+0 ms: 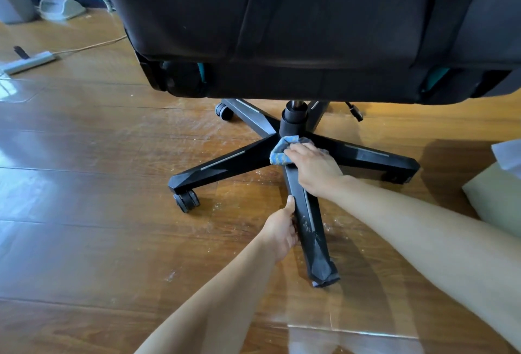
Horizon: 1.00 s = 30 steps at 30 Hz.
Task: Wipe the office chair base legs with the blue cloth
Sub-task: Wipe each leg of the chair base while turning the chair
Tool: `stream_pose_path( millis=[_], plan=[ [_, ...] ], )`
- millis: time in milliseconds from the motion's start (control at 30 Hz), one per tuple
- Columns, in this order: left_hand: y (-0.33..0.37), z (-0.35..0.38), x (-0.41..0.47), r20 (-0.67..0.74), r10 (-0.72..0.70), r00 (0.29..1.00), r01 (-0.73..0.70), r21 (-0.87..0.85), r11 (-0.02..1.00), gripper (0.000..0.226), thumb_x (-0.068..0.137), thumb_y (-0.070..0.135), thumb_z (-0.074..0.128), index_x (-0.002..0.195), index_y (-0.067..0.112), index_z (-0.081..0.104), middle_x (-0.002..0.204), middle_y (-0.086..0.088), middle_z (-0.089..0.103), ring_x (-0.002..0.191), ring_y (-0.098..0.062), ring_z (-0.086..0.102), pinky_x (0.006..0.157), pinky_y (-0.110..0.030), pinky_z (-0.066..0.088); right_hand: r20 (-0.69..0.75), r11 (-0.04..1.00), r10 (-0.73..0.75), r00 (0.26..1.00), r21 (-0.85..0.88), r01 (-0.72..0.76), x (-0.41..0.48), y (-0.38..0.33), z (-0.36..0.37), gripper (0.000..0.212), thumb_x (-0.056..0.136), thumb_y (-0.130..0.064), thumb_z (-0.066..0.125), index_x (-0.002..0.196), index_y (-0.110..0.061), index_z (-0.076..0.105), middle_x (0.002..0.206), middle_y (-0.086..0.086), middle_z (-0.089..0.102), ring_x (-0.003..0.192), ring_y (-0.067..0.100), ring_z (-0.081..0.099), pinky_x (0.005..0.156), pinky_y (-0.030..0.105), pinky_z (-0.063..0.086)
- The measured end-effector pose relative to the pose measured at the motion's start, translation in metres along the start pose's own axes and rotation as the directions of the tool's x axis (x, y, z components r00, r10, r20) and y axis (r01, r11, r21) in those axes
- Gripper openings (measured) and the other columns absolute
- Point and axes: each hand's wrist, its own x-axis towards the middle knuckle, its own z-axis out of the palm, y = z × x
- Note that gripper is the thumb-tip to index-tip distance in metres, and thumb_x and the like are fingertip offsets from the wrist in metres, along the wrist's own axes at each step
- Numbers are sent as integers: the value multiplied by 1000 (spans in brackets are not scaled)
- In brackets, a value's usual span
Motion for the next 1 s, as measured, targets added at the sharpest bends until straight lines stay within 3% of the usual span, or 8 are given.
stream_pose_path(
  millis=[133,267,467,567,767,867,933,1000],
  plan=[
    [-9,-17,0,19,20,1000,-20,4,1000,56,108,39,62,151,4,56,155,-15,58,145,-30,54,119,-41,46,-26,998,-70,997,-7,69,-37,2,14,64,87,3,52,148,-17,52,158,-1,44,147,19,34,105,40,51],
    [-21,-34,1,21,-3,1000,3,8,1000,42,106,26,67,142,7,62,137,-12,71,129,-26,67,112,-38,53,15,999,-51,999,2,51,-32,-1,14,65,91,4,49,153,-15,46,166,3,33,154,20,27,113,43,44],
    [-24,-43,5,19,36,999,-36,46,998,33,108,3,52,138,7,64,125,-10,78,114,-22,76,95,-31,59,36,998,-15,999,-60,17,6,-2,-8,56,91,-3,51,145,-19,50,148,2,43,132,29,47,92,52,54],
    [-23,-42,2,5,44,999,-45,59,997,30,107,5,54,134,10,66,120,-6,81,107,-18,79,88,-29,61,30,996,-71,997,-54,73,-9,3,-4,60,94,-5,50,152,-20,47,159,1,38,144,26,40,105,48,48],
    [-26,-35,-8,-14,50,999,-50,-8,999,21,109,12,57,127,9,68,111,-6,79,90,-14,70,68,-19,57,49,962,-263,964,-62,266,-64,12,8,60,107,-48,35,153,-13,48,166,5,36,156,19,27,123,41,35],
    [-27,-37,-9,8,36,999,-35,-32,999,24,109,7,52,124,10,71,109,-4,79,86,-11,68,68,-16,52,38,945,-310,950,-96,313,-52,15,2,44,106,-19,50,150,-15,54,164,5,40,154,21,31,119,41,40],
    [-27,-37,-10,1,30,1000,-30,-37,999,23,107,4,54,121,10,71,104,-4,80,83,-10,72,70,-18,55,68,964,-245,967,-90,251,-35,9,-1,57,97,1,53,149,-20,53,168,2,32,156,20,27,113,43,45],
    [-25,-36,-10,-53,30,998,-32,-32,999,21,103,1,60,121,9,67,103,-6,80,85,-14,75,71,-22,60,43,981,-171,984,-91,174,-24,1,-2,56,93,4,55,143,-22,60,166,3,34,151,25,33,103,43,50]
  ],
)
